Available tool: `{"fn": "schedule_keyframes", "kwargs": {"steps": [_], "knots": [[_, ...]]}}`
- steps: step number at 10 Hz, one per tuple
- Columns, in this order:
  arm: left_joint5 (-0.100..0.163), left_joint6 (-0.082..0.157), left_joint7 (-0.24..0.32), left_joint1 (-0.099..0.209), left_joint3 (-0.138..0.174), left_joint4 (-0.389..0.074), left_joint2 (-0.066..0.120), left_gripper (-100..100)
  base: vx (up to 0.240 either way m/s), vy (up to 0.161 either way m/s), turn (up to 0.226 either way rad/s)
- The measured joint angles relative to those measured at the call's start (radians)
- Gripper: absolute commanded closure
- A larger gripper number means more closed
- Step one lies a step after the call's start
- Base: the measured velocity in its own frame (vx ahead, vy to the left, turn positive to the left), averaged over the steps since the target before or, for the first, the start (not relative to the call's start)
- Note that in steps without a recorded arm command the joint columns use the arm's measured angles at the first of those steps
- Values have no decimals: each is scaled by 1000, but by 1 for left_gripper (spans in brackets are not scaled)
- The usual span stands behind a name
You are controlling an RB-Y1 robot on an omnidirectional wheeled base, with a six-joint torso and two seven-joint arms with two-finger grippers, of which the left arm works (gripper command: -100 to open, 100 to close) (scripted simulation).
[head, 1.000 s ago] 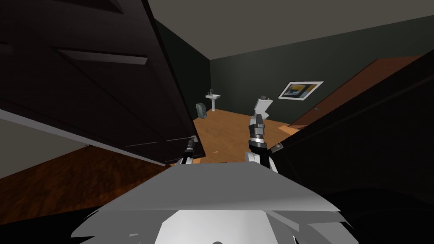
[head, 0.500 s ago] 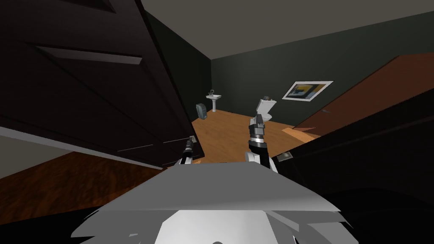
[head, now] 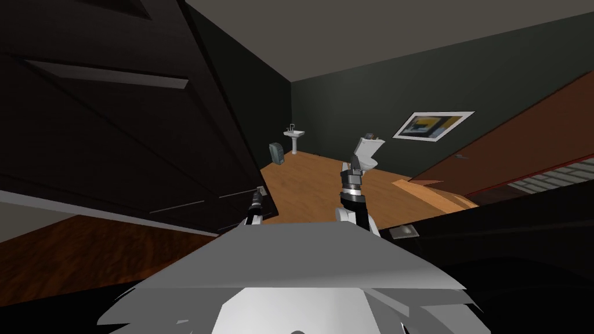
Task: Push the door open
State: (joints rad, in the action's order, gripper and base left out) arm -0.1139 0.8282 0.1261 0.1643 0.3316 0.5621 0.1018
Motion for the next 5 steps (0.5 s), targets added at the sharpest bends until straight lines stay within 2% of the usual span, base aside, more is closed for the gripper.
{"fn": "schedule_keyframes", "kwargs": {"steps": [2, 3, 4, 5], "knots": [[18, -1, -14, -1, 24, -2, 2, 100, 226, -75, 73], [29, 20, -22, 24, 38, -50, 15, 100, 127, -33, 21], [32, 21, -21, 15, 42, -38, 18, 100, 41, 4, -7], [32, 7, -18, 4, 41, -8, 15, 100, 140, -43, 37]]}}
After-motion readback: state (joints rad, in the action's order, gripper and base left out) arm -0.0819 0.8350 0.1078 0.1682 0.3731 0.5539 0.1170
